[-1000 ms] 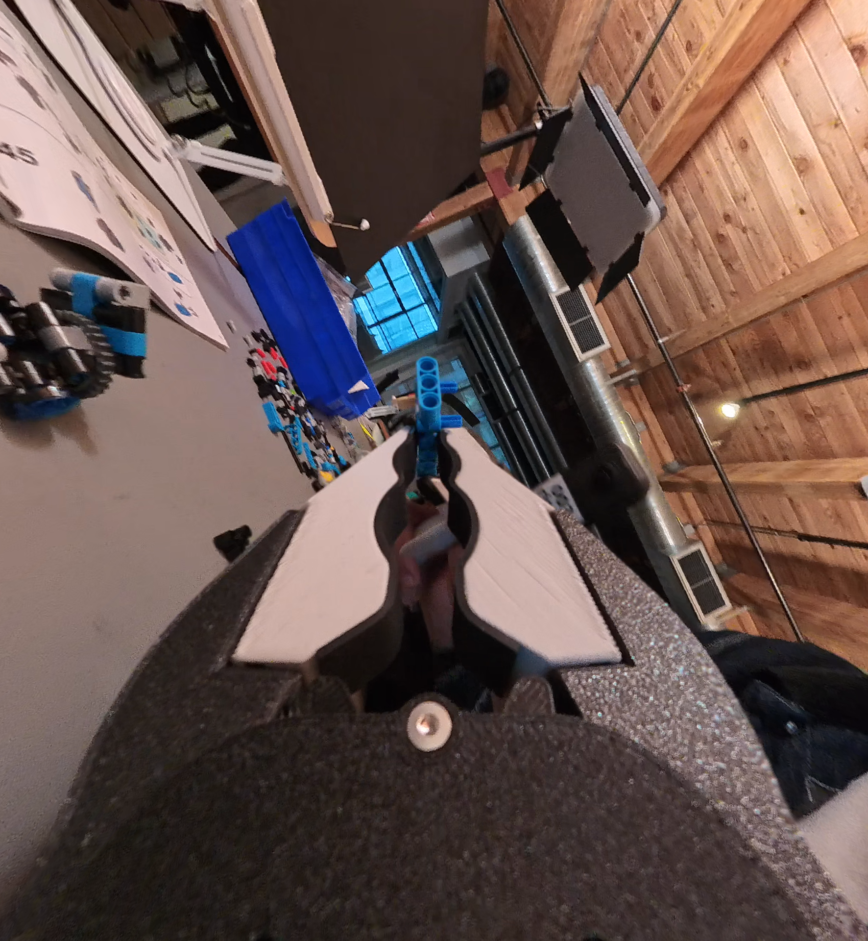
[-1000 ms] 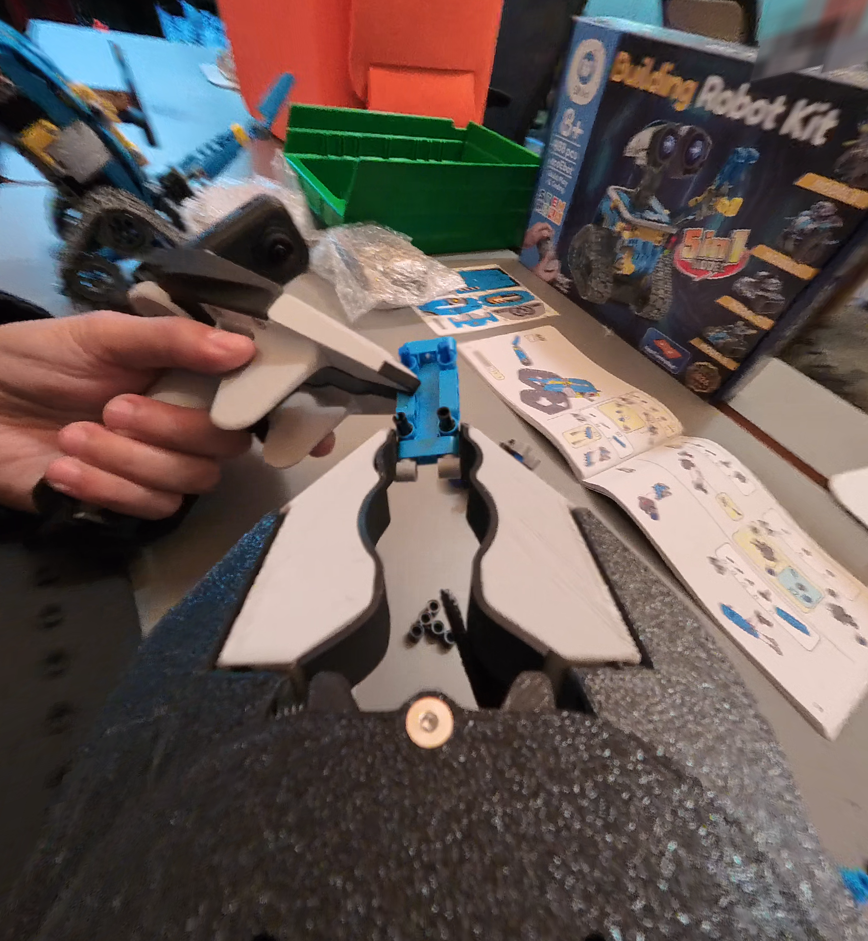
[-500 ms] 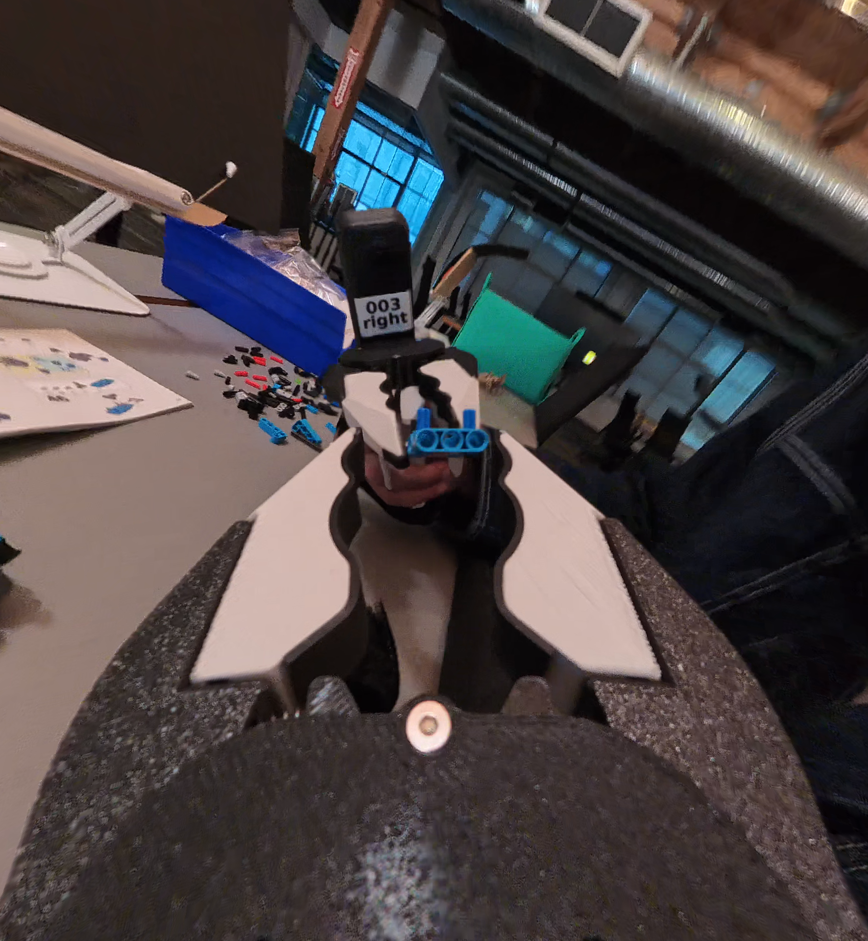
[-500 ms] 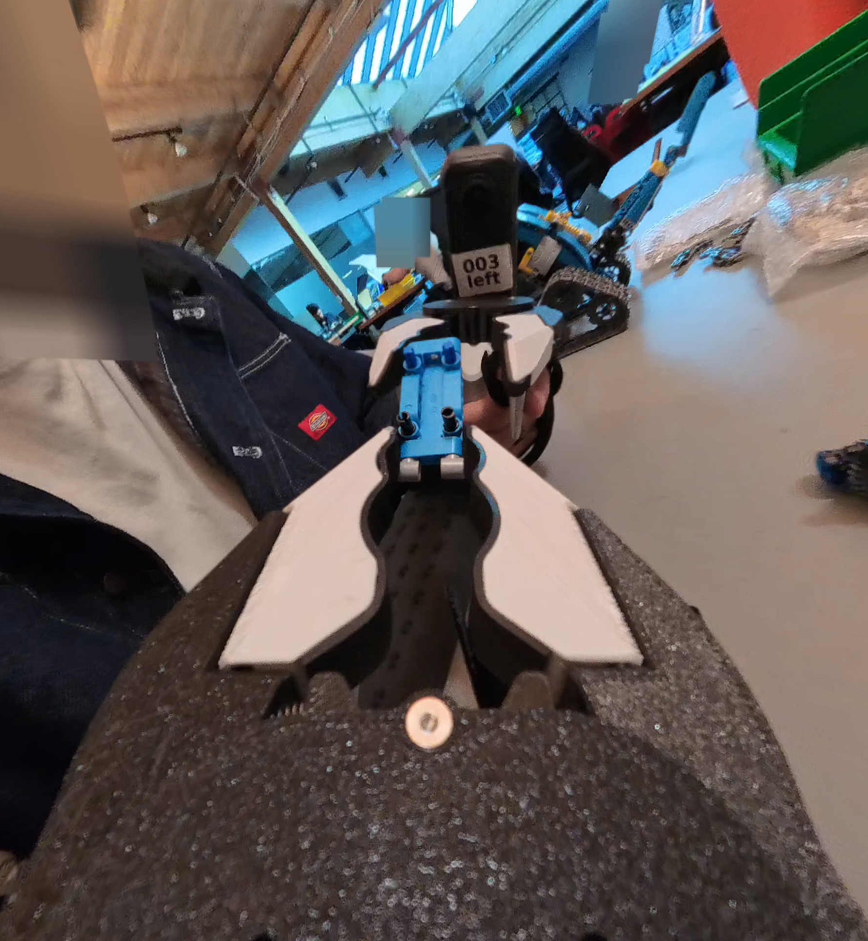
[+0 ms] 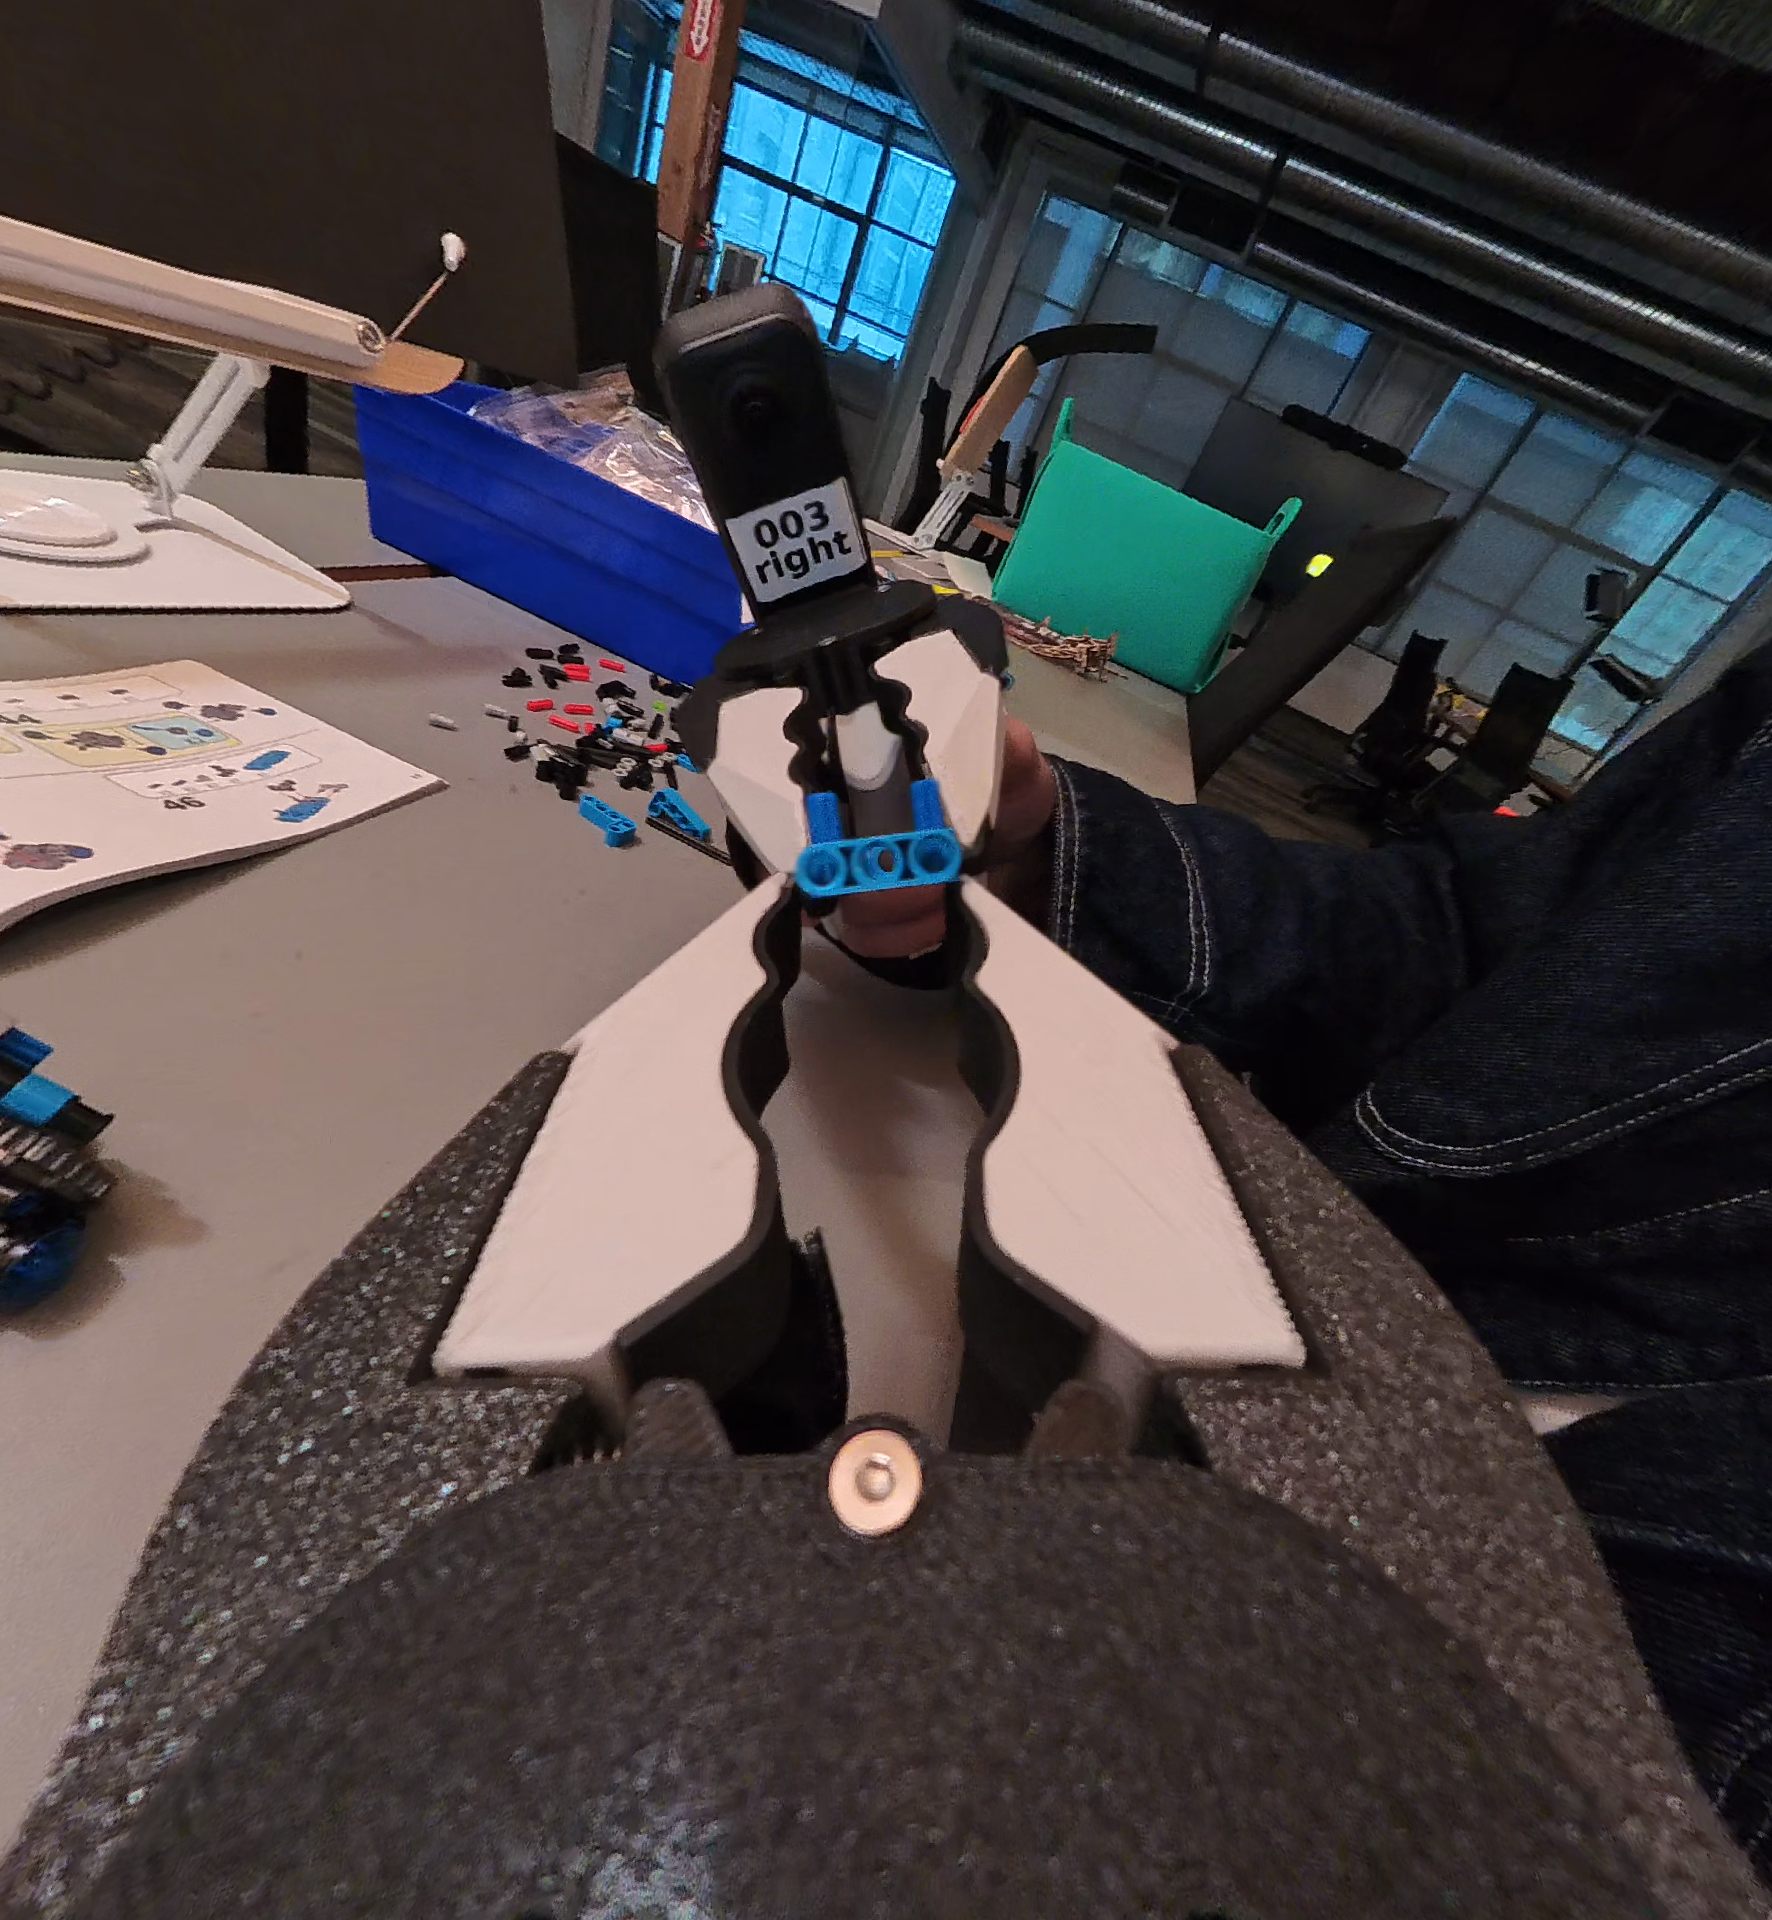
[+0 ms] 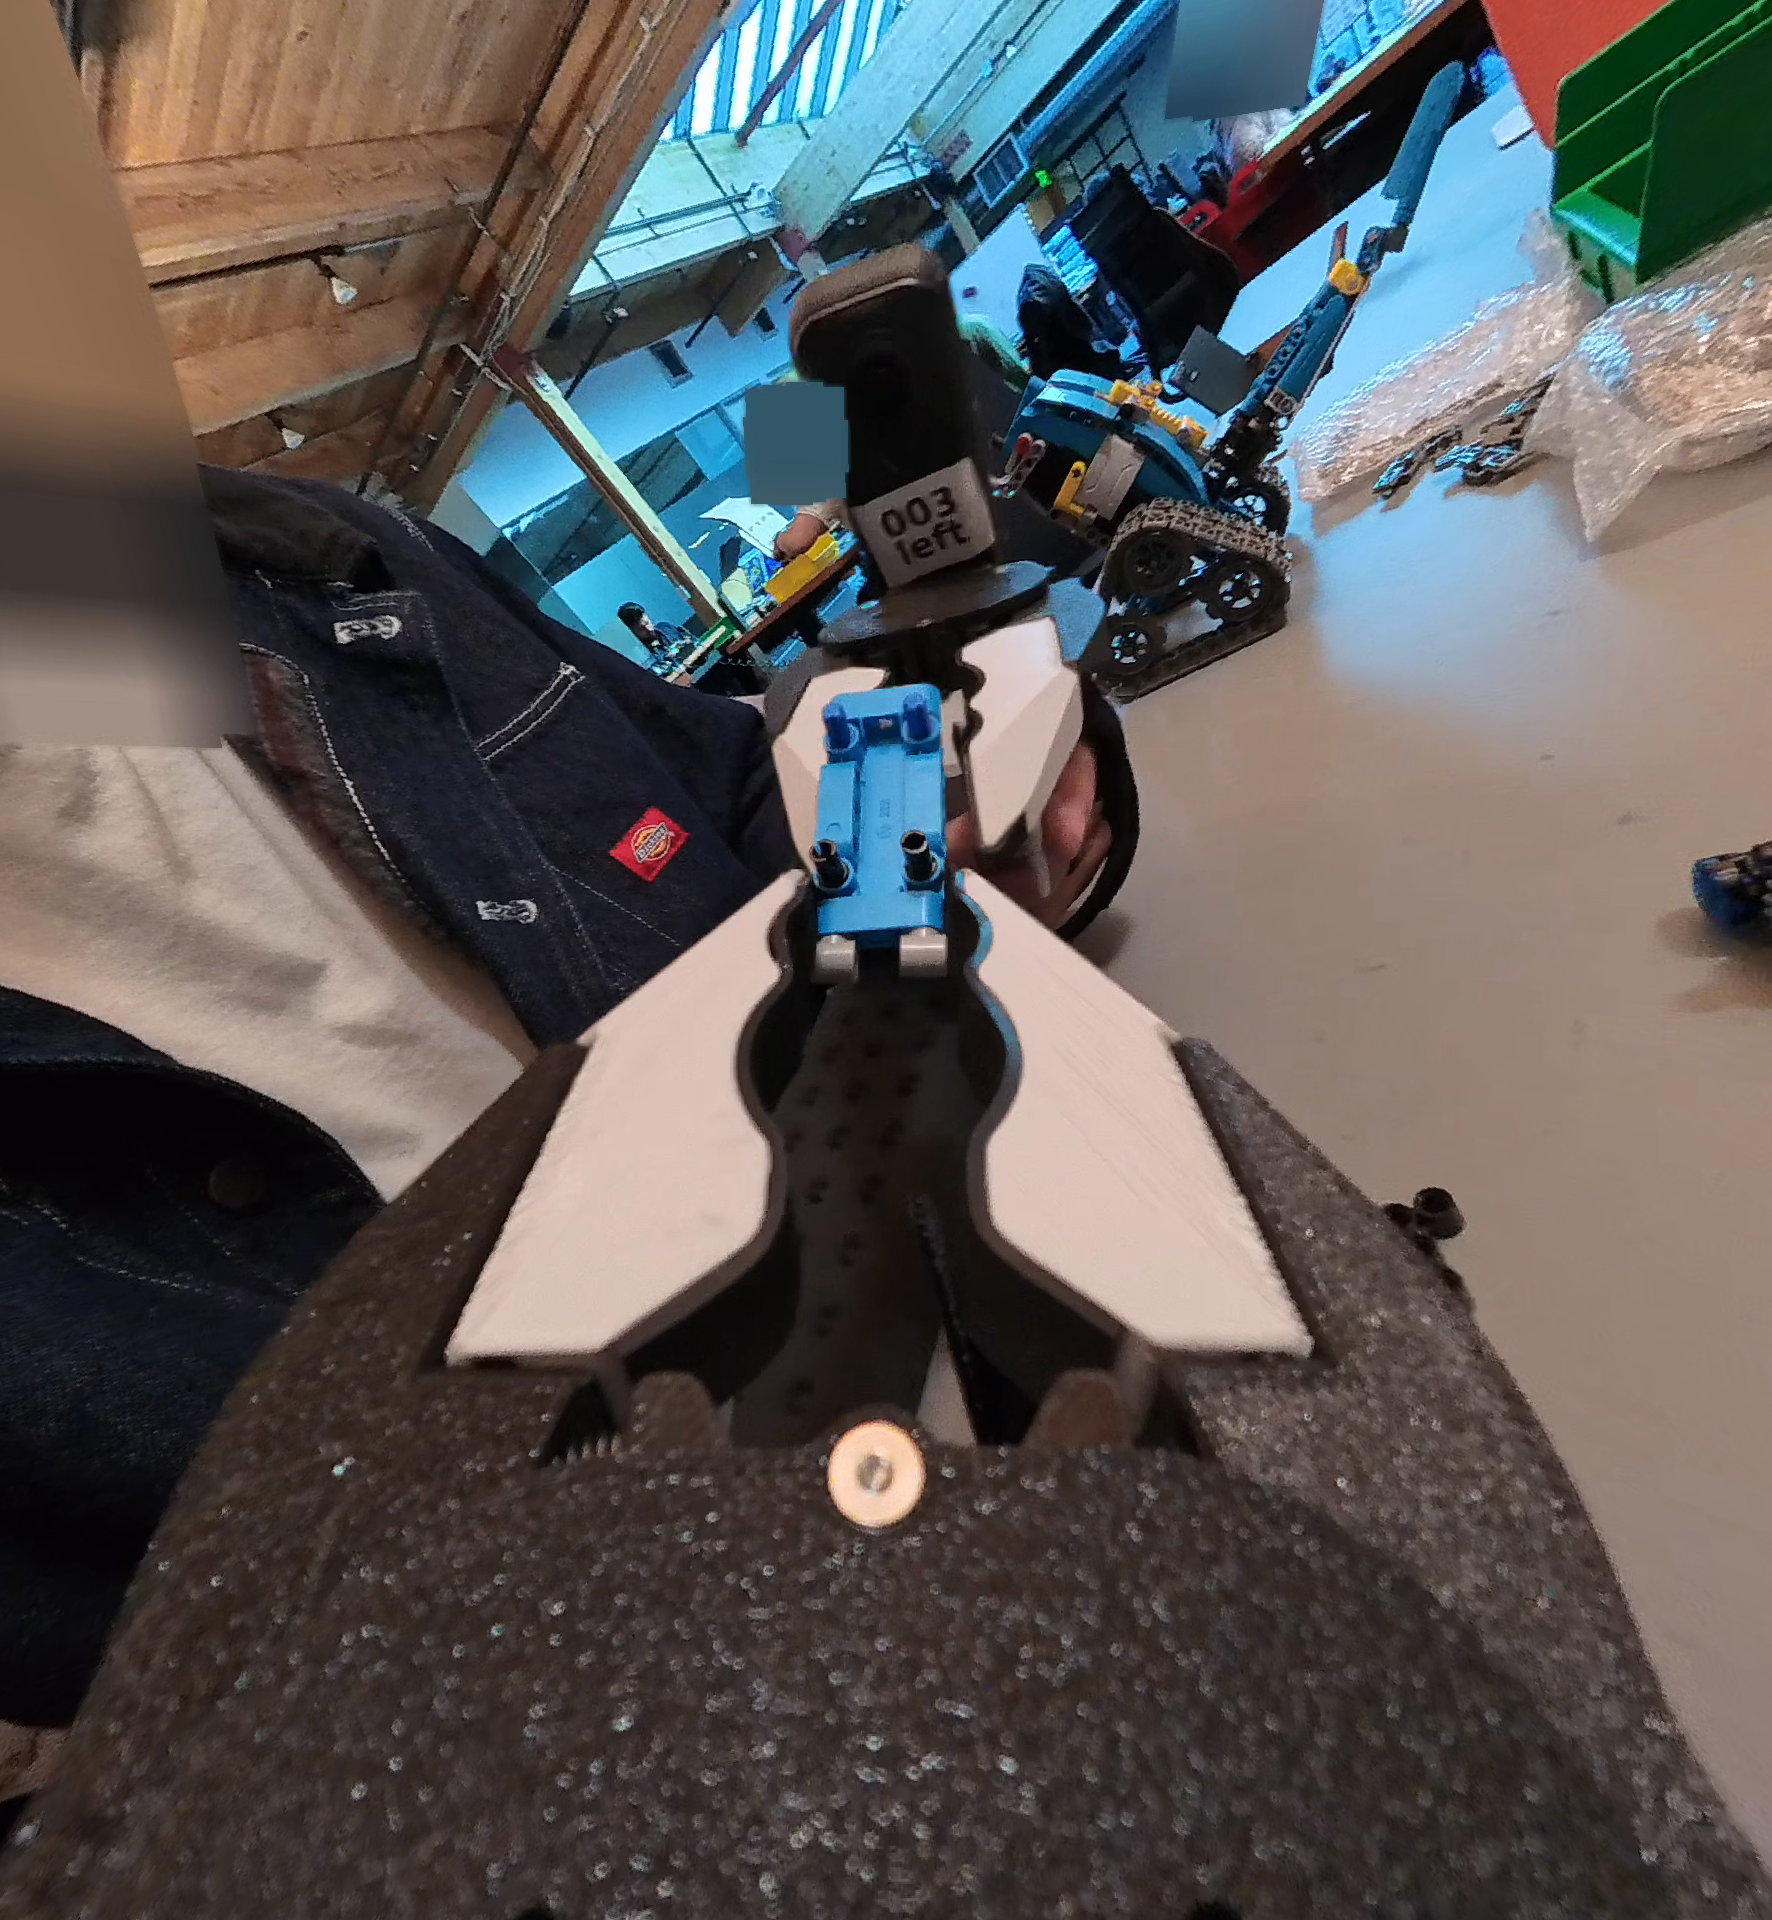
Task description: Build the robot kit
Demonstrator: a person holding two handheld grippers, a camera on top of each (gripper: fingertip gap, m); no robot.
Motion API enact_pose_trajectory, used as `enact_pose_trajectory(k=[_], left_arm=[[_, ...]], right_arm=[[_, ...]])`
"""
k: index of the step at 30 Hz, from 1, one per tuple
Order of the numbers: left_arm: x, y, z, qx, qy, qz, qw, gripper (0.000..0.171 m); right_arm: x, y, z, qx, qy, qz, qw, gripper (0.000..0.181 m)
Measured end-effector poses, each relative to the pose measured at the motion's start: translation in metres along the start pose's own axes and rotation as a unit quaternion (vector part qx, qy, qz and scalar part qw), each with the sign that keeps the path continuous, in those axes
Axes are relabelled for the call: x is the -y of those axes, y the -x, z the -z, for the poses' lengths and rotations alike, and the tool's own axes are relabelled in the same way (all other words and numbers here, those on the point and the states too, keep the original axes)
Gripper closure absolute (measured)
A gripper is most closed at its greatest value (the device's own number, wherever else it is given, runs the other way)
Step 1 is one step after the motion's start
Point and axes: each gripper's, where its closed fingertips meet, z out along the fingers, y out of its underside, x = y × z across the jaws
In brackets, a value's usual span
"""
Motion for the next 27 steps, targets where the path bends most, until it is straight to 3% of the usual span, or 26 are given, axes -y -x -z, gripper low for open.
enact_pose_trajectory(k=[4, 12, 16, 18, 21, 27], left_arm=[[-0.001, 0.001, -0.001, 0.002, 0.003, 0.008, 1.000, 0.135], [-0.002, 0.005, 0.001, -0.001, 0.006, 0.026, 1.000, 0.145], [-0.005, 0.025, 0.007, 0.065, 0.025, 0.001, 0.998, 0.146], [-0.007, 0.046, 0.017, 0.121, 0.038, -0.016, 0.992, 0.146], [-0.014, 0.072, 0.028, 0.186, 0.060, -0.016, 0.981, 0.146], [-0.026, 0.068, 0.021, 0.157, 0.089, -0.005, 0.984, 0.145]], right_arm=[[0.000, -0.007, 0.004, -0.025, 0.000, 0.002, 1.000, 0.158], [-0.008, -0.012, -0.002, -0.036, 0.020, -0.001, 0.999, 0.157], [-0.002, -0.031, 0.010, -0.097, 0.003, -0.001, 0.995, 0.153], [0.005, -0.050, 0.030, -0.169, -0.011, 0.010, 0.986, 0.151], [-0.008, -0.069, 0.054, -0.274, 0.057, 0.069, 0.958, 0.151], [-0.061, -0.086, 0.033, -0.324, 0.261, 0.220, 0.882, 0.154]])
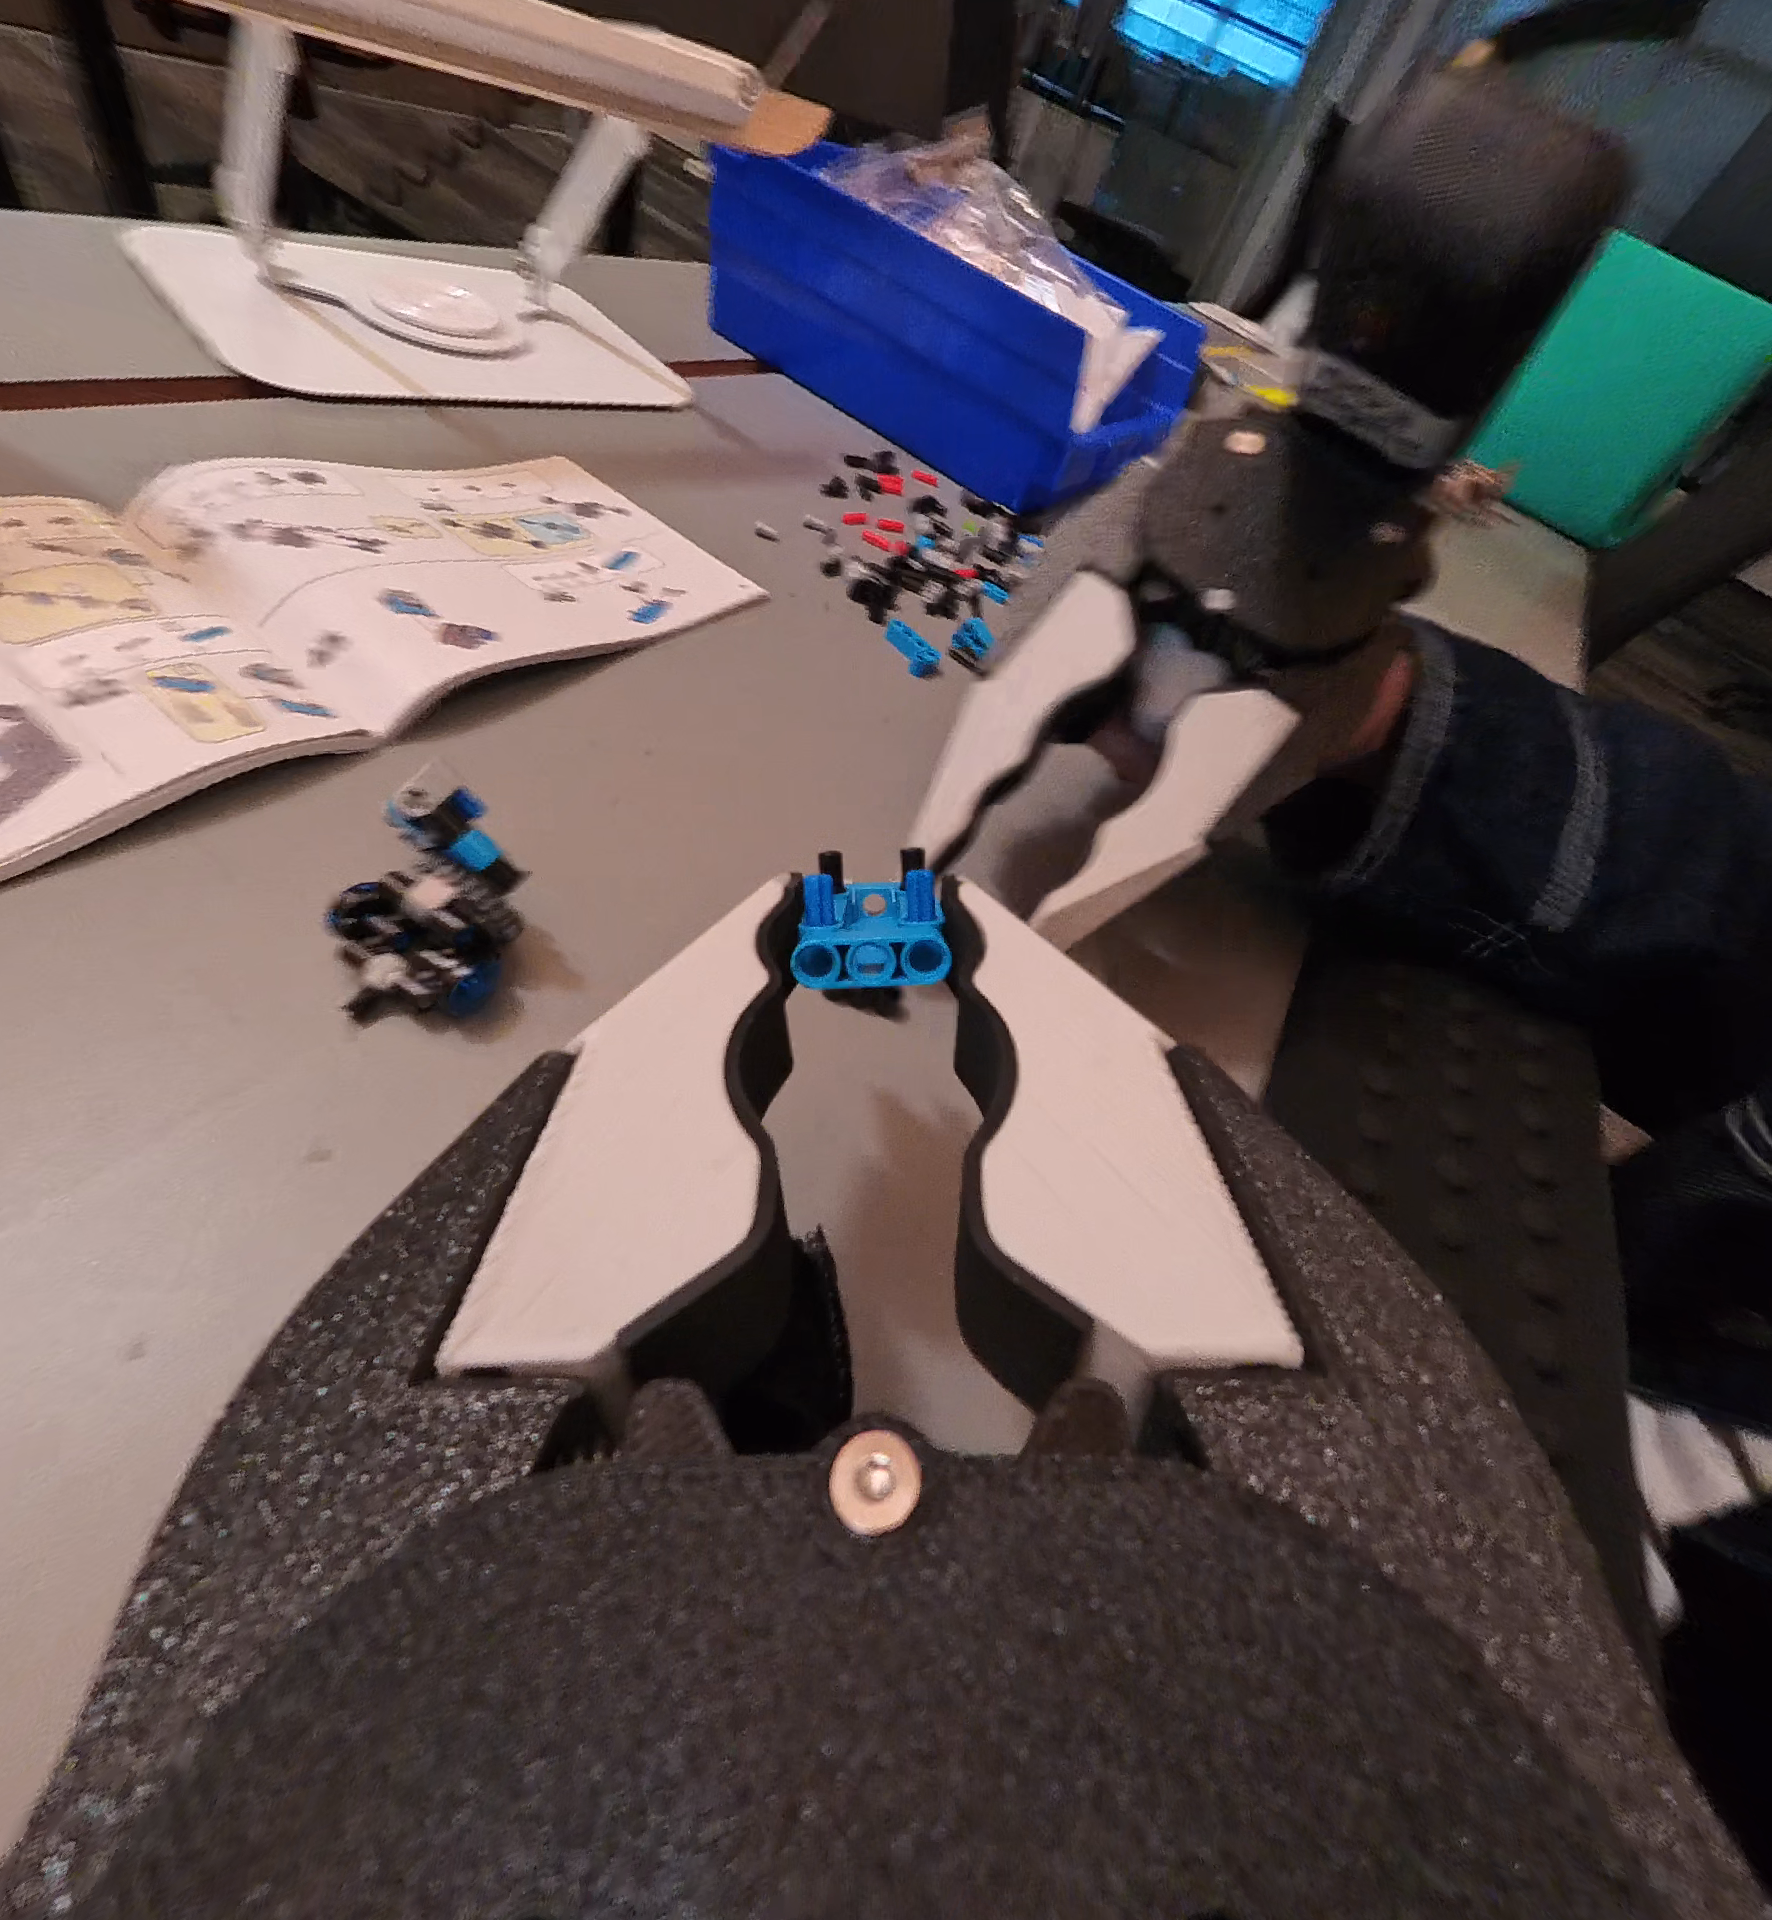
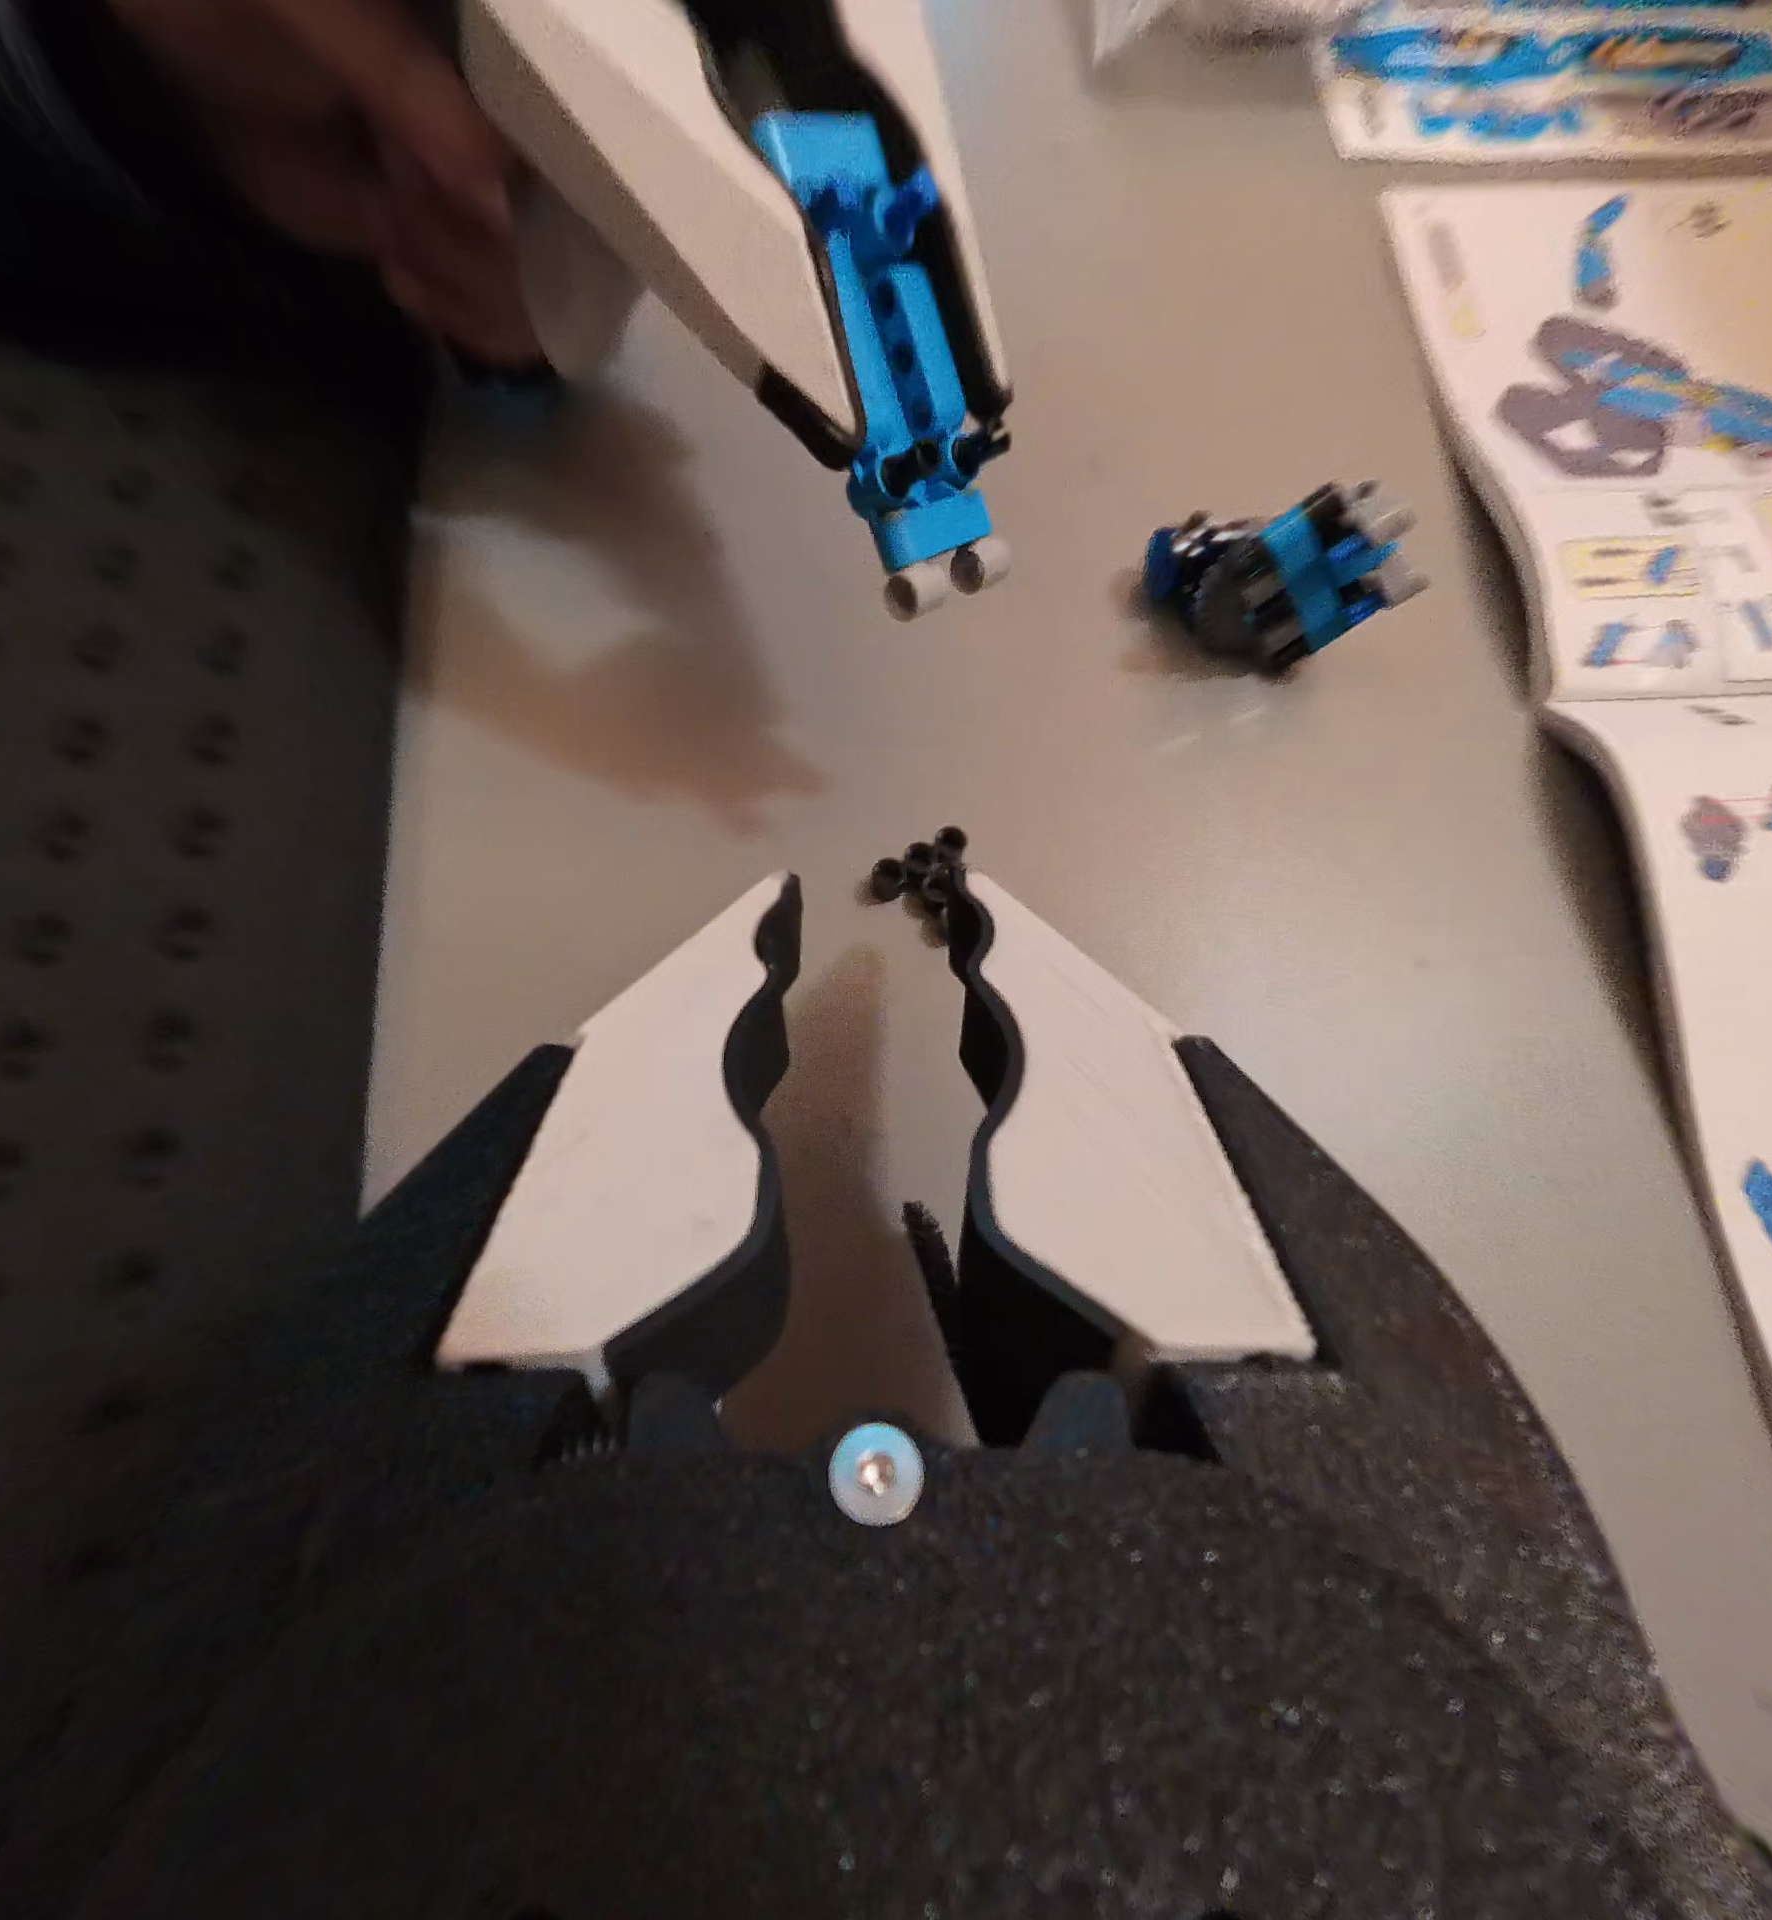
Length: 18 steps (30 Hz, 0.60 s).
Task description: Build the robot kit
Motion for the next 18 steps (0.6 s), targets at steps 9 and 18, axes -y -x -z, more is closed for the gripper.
enact_pose_trajectory(k=[9, 18], left_arm=[[-0.011, -0.012, 0.007, -0.047, 0.035, -0.070, 0.996, 0.146], [-0.009, -0.005, 0.007, -0.050, 0.026, -0.035, 0.998, 0.146]], right_arm=[[-0.012, -0.012, -0.027, 0.057, 0.085, 0.079, 0.992, 0.145], [0.021, -0.026, -0.011, 0.084, -0.051, -0.048, 0.994, 0.166]])
